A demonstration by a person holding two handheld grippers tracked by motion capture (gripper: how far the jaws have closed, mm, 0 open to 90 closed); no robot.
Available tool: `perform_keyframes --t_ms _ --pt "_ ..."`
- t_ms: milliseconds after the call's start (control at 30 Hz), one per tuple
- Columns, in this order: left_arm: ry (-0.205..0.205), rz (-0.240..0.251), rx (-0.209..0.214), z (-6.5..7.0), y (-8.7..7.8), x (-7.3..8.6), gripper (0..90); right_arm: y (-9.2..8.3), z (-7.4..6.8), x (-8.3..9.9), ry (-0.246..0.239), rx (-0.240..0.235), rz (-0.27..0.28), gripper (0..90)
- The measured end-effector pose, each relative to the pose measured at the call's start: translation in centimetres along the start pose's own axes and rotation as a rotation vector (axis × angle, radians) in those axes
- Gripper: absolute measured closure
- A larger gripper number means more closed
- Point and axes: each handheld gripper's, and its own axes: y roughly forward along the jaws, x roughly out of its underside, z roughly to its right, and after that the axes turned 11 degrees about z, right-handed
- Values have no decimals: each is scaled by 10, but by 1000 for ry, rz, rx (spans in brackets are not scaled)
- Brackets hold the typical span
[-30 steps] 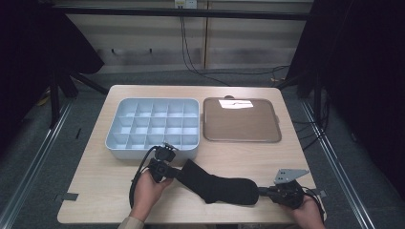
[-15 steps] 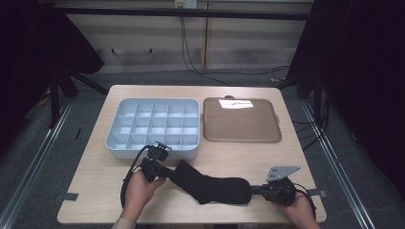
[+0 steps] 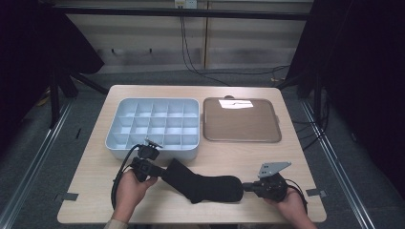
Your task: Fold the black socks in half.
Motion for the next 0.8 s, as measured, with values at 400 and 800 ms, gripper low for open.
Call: perform_keyframes --t_ms 400,800 --pt "-7 -9 3 -3 -16 -4 820 17 -3 -9 -21 -30 -9 900" --pt "-10 -21 8 -3 -29 -11 820 28 -7 -15 -24 -49 -7 900"
